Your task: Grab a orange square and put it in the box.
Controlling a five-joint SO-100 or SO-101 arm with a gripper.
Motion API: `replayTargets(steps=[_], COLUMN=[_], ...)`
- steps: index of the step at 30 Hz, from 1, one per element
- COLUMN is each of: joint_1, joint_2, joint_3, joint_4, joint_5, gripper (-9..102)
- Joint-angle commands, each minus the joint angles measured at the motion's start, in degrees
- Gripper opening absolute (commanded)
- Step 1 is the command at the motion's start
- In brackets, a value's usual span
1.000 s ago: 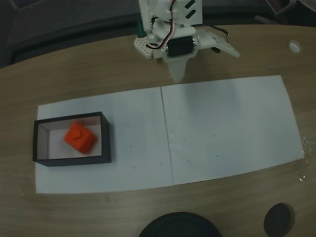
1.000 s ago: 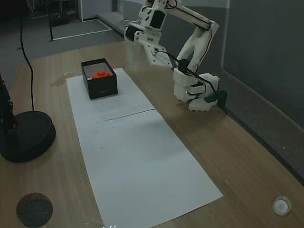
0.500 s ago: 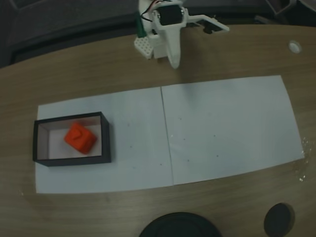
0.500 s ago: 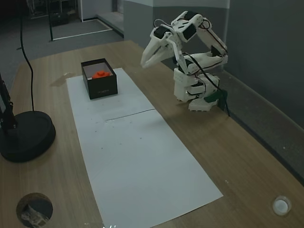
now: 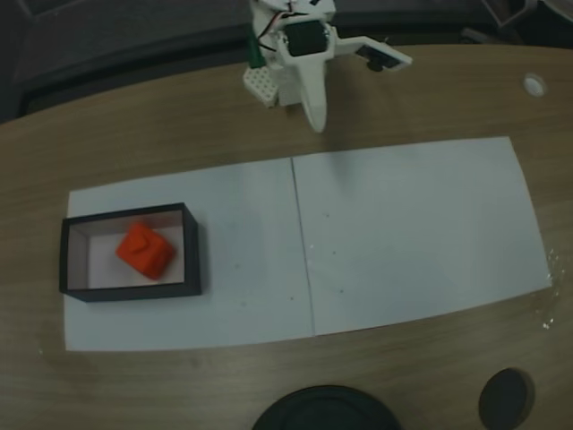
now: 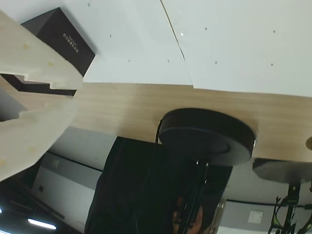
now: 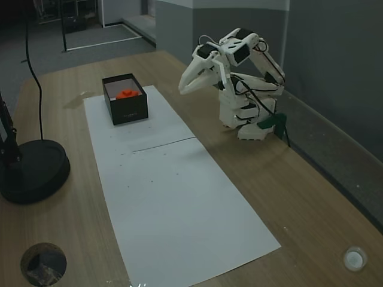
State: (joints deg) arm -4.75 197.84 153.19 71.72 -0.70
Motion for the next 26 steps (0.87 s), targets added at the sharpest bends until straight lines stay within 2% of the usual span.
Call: replayTargets(steps=[1, 7, 13, 15, 18, 26], joint_1=[-0.4, -0.5, -1.0, -1.1, -0.5, -0.6], joint_2=[1.2, 1.2, 1.2, 1.2, 1.2, 1.2], joint_3=[3.5, 11.3, 14.6, 16.3, 18.8, 18.8], joint_4=[-1.3, -2.5, 0.1, 2.7, 2.5, 2.4], joint_5=[0.2, 0.6, 8.5, 6.9, 3.6, 4.0], gripper=[0, 0, 0, 0, 0, 0])
